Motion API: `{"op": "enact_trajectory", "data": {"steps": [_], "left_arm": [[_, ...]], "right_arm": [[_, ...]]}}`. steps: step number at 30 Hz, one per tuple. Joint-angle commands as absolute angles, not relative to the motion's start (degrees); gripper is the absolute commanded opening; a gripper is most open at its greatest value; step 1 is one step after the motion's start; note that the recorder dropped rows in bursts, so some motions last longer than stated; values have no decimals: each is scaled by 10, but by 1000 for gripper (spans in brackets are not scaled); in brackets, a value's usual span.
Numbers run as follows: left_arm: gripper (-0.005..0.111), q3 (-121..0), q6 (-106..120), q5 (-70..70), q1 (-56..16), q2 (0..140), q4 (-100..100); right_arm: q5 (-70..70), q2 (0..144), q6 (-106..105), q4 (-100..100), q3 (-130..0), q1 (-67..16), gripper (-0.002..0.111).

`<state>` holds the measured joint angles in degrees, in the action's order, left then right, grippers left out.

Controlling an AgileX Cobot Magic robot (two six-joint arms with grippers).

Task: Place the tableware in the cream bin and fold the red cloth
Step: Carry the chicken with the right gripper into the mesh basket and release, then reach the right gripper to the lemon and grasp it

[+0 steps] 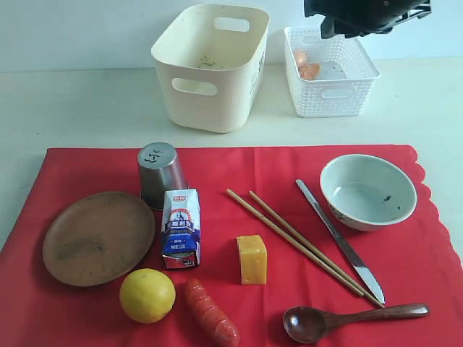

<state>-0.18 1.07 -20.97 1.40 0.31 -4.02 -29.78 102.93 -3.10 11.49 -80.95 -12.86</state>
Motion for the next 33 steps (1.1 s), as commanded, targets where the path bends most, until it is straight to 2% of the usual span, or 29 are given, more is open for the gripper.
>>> {"op": "enact_trajectory", "data": {"steps": [1, 5, 13, 21, 24, 27, 29, 30, 31, 32, 33], "left_arm": [[1, 0, 13, -203, 10, 0, -39], [1, 0, 13, -203, 10, 0, -39], [1, 0, 13, -203, 10, 0, -39], [1, 0, 13, -203, 10, 0, -39], [1, 0, 13, -203, 10, 0, -39], [1, 0, 13, -203, 10, 0, -39], [1, 0, 13, -203, 10, 0, -39], [1, 0, 13, -203, 10, 0, -39], [1, 0, 13, -203, 10, 0, -39], [1, 0, 13, -203, 10, 0, -39], [1, 0, 13, -203, 10, 0, -39]], "right_arm": [[-306, 985, -38, 146, -756, -142, 14], [-301, 958, -50, 146, -704, -187, 0], [-294, 951, -49, 146, -636, -306, 0], [-336, 952, -49, 146, -626, -421, 1], [-347, 958, -49, 146, -626, -462, 8], [-347, 968, -49, 144, -626, -498, 20], [-347, 978, -49, 144, -627, -523, 31], [-344, 990, -49, 144, -628, -545, 44], [-343, 997, -49, 144, -628, -554, 50], [-342, 1011, -60, 144, -632, -575, 62], [-342, 1017, -67, 144, -635, -582, 66]]}}
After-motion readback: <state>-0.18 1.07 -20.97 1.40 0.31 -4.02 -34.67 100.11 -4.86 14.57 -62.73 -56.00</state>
